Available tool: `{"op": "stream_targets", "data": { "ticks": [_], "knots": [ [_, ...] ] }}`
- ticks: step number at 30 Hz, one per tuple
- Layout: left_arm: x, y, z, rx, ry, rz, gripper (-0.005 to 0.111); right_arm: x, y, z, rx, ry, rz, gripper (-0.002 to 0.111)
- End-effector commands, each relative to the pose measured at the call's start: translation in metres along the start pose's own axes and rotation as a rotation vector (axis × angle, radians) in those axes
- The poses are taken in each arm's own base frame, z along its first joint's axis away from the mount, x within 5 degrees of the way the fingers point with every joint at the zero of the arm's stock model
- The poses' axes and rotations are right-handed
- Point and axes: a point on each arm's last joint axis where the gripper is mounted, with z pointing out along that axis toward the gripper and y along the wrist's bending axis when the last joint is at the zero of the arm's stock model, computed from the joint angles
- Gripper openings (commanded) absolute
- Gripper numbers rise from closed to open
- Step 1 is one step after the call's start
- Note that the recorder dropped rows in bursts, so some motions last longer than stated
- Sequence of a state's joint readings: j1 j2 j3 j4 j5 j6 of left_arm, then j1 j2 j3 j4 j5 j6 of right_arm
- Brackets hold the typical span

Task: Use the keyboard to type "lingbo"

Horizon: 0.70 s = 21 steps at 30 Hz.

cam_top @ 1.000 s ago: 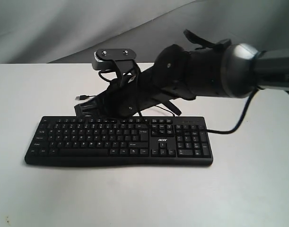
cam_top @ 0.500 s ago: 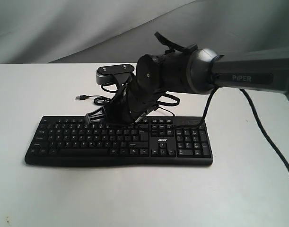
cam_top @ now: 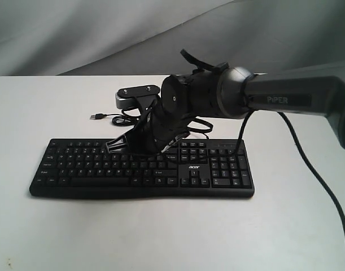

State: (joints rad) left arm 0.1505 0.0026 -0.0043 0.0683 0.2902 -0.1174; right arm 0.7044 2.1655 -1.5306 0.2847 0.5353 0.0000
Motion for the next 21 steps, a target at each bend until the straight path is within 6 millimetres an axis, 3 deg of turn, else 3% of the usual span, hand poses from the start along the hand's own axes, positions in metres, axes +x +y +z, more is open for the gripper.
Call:
{"op": "stream_targets", "data": {
  "ticks": [1, 21],
  "knots": [
    [0.0009, -0.0001, 0.0002, 0.001, -0.003, -0.012, 0.001, -0.0052, -0.0006, -0.0028, -0.007, -0.032, 0.015, 0.0],
    [0.0009, -0.0001, 0.0002, 0.001, -0.003, -0.012, 0.001, -0.0042, 0.0004, 0.0018, -0.021, -0.035, 0.016, 0.0]
  ]
}}
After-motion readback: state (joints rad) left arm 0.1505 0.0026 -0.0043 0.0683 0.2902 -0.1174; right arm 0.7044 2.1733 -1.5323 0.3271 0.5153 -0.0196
